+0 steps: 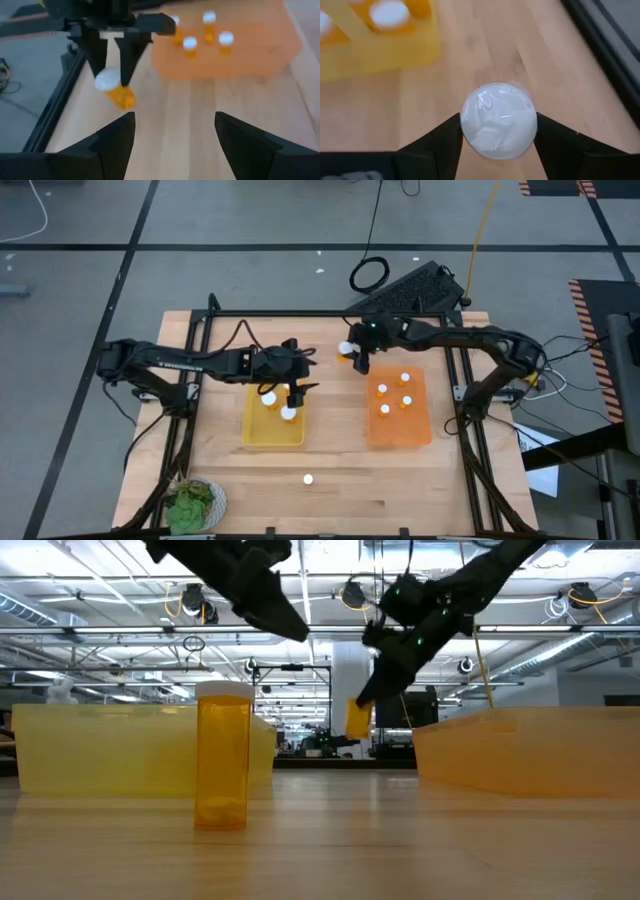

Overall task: Pick and place medicine bottles into bin by pill shape (circle, oval)
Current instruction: Put the large orange pill bottle into the yellow bin

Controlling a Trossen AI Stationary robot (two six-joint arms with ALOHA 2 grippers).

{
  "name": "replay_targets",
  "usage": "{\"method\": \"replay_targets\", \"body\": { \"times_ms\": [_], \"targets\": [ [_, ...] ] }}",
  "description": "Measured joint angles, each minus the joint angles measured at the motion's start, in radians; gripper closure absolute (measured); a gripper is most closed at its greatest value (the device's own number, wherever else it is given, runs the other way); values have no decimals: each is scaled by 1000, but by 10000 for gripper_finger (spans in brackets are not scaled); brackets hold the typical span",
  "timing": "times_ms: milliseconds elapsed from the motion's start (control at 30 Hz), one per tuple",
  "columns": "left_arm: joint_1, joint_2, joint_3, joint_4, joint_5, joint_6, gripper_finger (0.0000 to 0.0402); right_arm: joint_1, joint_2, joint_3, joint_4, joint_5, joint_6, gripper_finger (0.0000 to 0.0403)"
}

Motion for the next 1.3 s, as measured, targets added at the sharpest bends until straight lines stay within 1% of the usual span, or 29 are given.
{"method": "replay_targets", "body": {
  "times_ms": [100,167,233,300,367,433,500,600,667,733,833,867,933,1000,1100,1167,1300],
  "targets": [
    [21,19,-2,40,39,-9,128,32,-66,0,-7,0,48,191],
    [27,45,1,108,42,-10,128,60,-111,0,-30,0,77,191],
    [30,57,-3,110,44,-14,128,94,-144,0,-47,-1,101,190],
    [33,88,1,193,46,-31,128,126,-178,0,-88,1,118,189],
    [34,105,-2,202,57,-53,127,166,-198,-1,-88,1,146,189],
    [34,135,0,268,75,-75,122,201,-230,-5,-106,3,163,189],
    [34,150,-2,266,114,-88,112,238,-245,-7,-109,9,179,189],
    [26,178,-1,318,149,-103,92,289,-284,-23,-128,67,198,189],
    [23,187,-1,321,151,-113,80,319,-312,-39,-89,110,208,189],
    [17,208,0,368,151,-117,70,346,-339,-66,-97,151,210,189],
    [12,224,-3,390,151,-133,65,381,-366,-111,-32,189,210,188],
    [9,240,0,433,151,-142,65,388,-374,-130,-18,187,210,188],
    [7,253,-1,446,148,-163,68,401,-383,-157,69,187,215,188],
    [8,280,0,493,145,-177,75,407,-394,-191,105,188,224,188],
    [11,292,-4,496,149,-182,90,411,-399,-225,167,189,230,188],
    [11,304,1,528,149,-185,101,411,-401,-242,204,188,231,188],
    [10,305,-2,524,152,-186,123,412,-400,-265,235,187,231,188]
  ]
}}
